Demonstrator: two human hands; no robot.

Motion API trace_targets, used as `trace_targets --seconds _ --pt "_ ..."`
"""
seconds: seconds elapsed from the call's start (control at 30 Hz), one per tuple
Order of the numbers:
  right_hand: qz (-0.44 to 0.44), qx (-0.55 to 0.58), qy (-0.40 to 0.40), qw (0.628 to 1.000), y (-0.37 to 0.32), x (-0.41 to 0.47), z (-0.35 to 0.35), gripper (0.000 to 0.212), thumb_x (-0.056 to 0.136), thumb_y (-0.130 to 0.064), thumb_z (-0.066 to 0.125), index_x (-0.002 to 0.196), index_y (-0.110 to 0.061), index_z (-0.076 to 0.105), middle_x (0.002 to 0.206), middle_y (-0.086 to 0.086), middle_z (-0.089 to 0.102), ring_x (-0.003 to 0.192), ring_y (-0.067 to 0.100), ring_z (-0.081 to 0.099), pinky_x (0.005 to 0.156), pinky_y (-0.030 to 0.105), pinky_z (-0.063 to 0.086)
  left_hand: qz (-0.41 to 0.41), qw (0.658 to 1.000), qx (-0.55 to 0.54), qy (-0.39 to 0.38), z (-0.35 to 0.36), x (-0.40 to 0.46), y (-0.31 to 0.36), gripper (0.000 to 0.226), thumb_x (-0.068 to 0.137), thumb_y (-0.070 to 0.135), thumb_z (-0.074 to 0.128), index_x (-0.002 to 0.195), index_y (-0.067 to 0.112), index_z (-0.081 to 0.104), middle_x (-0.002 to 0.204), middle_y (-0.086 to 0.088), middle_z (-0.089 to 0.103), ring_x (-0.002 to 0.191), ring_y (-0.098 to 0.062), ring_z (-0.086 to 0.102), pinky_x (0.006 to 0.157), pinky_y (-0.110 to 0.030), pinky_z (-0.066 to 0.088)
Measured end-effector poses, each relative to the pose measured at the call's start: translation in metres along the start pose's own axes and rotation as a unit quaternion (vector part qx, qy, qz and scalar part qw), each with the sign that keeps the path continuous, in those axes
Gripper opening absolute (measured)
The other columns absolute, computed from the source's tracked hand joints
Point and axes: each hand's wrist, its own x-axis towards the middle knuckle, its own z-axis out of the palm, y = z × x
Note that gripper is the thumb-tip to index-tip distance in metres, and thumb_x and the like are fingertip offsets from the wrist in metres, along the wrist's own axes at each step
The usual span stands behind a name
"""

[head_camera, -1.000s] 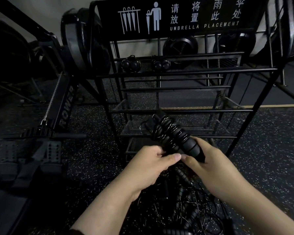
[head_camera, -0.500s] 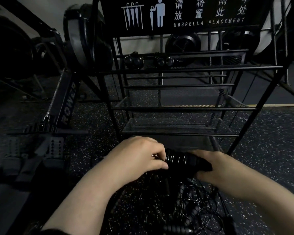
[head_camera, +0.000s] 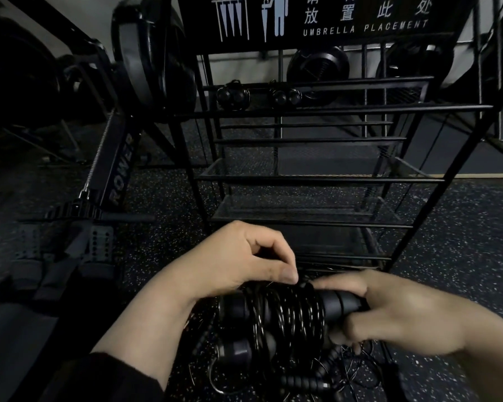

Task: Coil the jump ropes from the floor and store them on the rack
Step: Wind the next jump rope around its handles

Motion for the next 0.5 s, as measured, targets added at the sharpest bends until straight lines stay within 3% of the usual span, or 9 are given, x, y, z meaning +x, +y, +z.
trace_targets --seconds 0.1,0.13,0.2,0.23,0.27,0.33,0.4,0.5 --pt "-0.066 0.104 0.025 0.992 0.002 0.001 0.002 0.046 0.086 0.002 0.057 0.129 -0.011 0.064 0.089 0.004 0.070 0.076 0.020 0.056 0.072 0.032 0.051 -0.004 0.996 -0.084 0.028 0.006 0.005 -0.009 0.014 0.081 0.044 0.080 0.082 0.030 0.080 0.080 0.011 0.073 0.076 -0.002 0.067 0.070 -0.014 0.049" --pt "-0.090 0.142 0.041 0.985 0.004 0.002 0.003 0.042 0.085 0.002 0.058 0.126 -0.007 0.064 0.083 0.005 0.065 0.073 0.020 0.055 0.069 0.031 0.049 -0.015 0.992 -0.105 0.061 0.009 0.007 -0.016 0.010 0.089 0.035 0.075 0.086 0.027 0.080 0.087 0.007 0.075 0.085 -0.009 0.070 0.073 -0.016 0.052" --pt "-0.131 0.203 0.088 0.966 0.007 0.003 0.004 0.031 0.085 -0.006 0.065 0.116 -0.008 0.068 0.078 0.008 0.059 0.069 0.023 0.053 0.067 0.035 0.047 -0.081 0.971 -0.167 0.149 0.014 0.008 -0.033 0.026 0.102 0.005 0.054 0.093 0.016 0.076 0.099 -0.007 0.073 0.103 -0.032 0.070 0.070 -0.022 0.056" --pt "-0.140 0.217 0.117 0.959 0.009 0.005 0.003 0.027 0.085 -0.008 0.067 0.111 -0.011 0.070 0.078 0.008 0.058 0.069 0.026 0.052 0.066 0.039 0.044 -0.108 0.960 -0.188 0.175 0.020 0.007 -0.037 0.036 0.104 -0.003 0.046 0.087 0.014 0.072 0.094 -0.009 0.068 0.096 -0.034 0.069 0.063 -0.022 0.055" --pt "-0.143 0.223 0.146 0.953 0.010 0.007 0.003 0.026 0.085 -0.007 0.066 0.109 -0.013 0.071 0.078 0.008 0.057 0.068 0.027 0.051 0.066 0.043 0.041 -0.118 0.961 -0.176 0.178 0.027 0.005 -0.033 0.045 0.103 -0.007 0.043 0.076 0.017 0.069 0.081 -0.007 0.063 0.077 -0.025 0.067 0.054 -0.022 0.049" --pt "-0.141 0.227 0.197 0.943 0.013 0.011 0.003 0.033 0.084 -0.003 0.064 0.115 -0.014 0.072 0.081 0.007 0.060 0.071 0.029 0.048 0.066 0.046 0.038 -0.130 0.967 -0.151 0.161 0.039 0.006 -0.020 0.059 0.100 -0.012 0.038 0.060 0.024 0.061 0.060 0.002 0.049 0.051 -0.008 0.044 0.045 -0.020 0.033" --pt "-0.136 0.241 0.254 0.927 0.013 0.013 0.003 0.038 0.085 0.000 0.068 0.118 -0.018 0.073 0.087 0.006 0.065 0.074 0.030 0.048 0.067 0.044 0.039 -0.132 0.966 -0.162 0.152 0.043 0.012 -0.009 0.045 0.103 -0.004 0.035 0.069 0.018 0.054 0.056 0.006 0.042 0.047 -0.006 0.029 0.043 -0.021 0.021" --pt "-0.103 0.222 0.343 0.907 0.008 0.014 0.002 0.039 0.093 0.001 0.060 0.113 -0.029 0.076 0.104 0.000 0.076 0.083 0.023 0.060 0.072 0.036 0.045 -0.146 0.965 -0.155 0.152 0.042 0.018 -0.007 0.027 0.107 0.014 0.039 0.081 0.015 0.044 0.063 0.005 0.037 0.048 -0.007 0.023 0.043 -0.023 0.017"
